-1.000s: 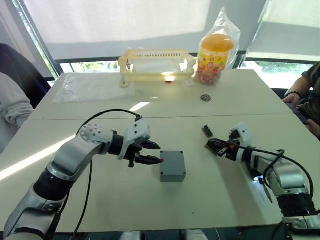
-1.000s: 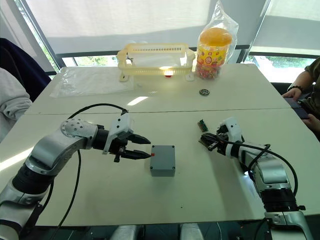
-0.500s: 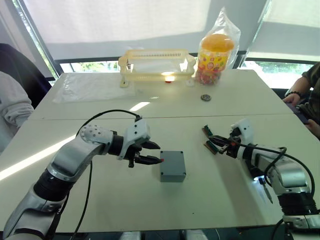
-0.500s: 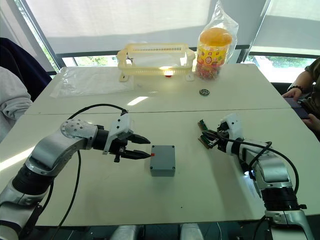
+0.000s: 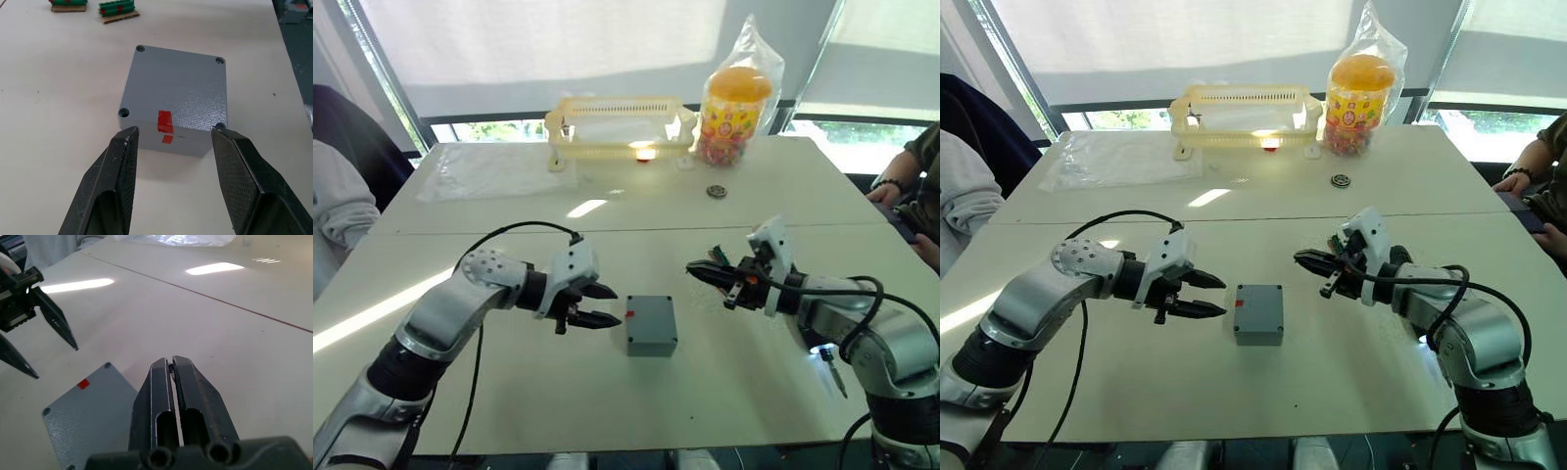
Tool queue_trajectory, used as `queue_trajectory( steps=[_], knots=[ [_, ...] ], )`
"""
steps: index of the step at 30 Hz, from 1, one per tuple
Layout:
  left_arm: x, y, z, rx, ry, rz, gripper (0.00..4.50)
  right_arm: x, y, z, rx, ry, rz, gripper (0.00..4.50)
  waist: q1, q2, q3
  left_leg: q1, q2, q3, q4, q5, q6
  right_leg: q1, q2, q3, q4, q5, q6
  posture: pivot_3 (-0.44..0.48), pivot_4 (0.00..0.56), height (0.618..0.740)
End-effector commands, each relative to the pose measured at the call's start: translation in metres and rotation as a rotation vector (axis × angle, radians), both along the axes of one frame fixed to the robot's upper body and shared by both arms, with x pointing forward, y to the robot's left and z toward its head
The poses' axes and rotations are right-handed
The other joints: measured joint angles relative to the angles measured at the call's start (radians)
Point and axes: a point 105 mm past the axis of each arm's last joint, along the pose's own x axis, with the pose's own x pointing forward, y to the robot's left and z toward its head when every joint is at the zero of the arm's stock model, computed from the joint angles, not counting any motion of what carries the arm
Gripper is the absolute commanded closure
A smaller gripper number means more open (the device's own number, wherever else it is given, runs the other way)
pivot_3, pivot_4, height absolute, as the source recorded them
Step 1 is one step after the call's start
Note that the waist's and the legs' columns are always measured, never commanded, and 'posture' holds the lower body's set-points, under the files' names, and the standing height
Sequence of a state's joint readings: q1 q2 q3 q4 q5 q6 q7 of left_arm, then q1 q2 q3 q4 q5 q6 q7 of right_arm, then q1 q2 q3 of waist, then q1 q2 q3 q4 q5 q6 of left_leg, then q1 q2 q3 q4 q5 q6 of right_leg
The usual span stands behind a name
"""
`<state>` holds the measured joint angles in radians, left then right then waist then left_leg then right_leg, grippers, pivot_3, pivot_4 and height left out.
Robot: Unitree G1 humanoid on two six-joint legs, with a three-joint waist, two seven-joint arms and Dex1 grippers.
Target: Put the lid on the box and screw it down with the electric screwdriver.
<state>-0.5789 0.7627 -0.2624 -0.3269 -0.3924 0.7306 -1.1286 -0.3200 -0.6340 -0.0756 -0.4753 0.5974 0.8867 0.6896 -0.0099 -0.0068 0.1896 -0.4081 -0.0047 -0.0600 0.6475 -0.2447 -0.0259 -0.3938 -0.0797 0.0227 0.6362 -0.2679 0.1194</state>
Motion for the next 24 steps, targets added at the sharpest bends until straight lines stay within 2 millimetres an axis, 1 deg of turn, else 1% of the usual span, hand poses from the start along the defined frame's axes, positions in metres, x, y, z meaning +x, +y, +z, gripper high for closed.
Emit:
queue_trajectory(
  steps=[1,8,13,20,24],
  knots=[
    [-0.002,-0.001,0.002,0.004,-0.032,-0.011,2.15,-0.012,0.016,-0.003,0.01,0.008,0.062,4.47,-0.002,0.0,0.0,0.0,0.0,0.0,0.0,0.0,0.0,0.0,0.0,0.0,0.0,0.0,0.0,0.0,0.15,0.74],
    [-0.002,-0.003,0.002,-0.001,-0.034,-0.015,2.15,-0.01,0.014,-0.017,-0.011,0.032,0.053,4.47,-0.003,0.0,0.0,0.0,0.0,0.0,0.0,0.0,0.0,-0.001,0.0,0.0,0.0,0.0,0.0,0.0,0.15,0.74],
    [-0.001,-0.003,0.0,0.0,-0.035,-0.012,2.15,-0.008,0.013,-0.018,-0.014,0.031,0.046,4.47,-0.003,0.0,0.0,0.0,0.0,0.0,0.0,0.0,0.0,-0.001,0.0,0.0,0.0,0.0,0.0,0.0,0.15,0.74],
    [-0.002,-0.004,-0.001,-0.003,-0.034,-0.014,2.15,-0.004,0.017,-0.02,-0.015,0.022,0.042,4.47,-0.003,0.0,0.0,0.0,0.0,0.0,0.0,0.0,0.0,-0.001,0.0,0.0,0.0,0.0,0.0,0.0,0.15,0.74],
    [-0.001,-0.004,-0.001,-0.001,-0.036,-0.012,2.15,-0.002,0.014,-0.022,-0.028,0.018,0.035,4.47,-0.003,0.0,0.0,0.0,0.0,0.0,0.0,0.0,0.0,-0.001,0.0,0.0,0.0,0.0,0.0,0.0,0.15,0.74]
  ],
)
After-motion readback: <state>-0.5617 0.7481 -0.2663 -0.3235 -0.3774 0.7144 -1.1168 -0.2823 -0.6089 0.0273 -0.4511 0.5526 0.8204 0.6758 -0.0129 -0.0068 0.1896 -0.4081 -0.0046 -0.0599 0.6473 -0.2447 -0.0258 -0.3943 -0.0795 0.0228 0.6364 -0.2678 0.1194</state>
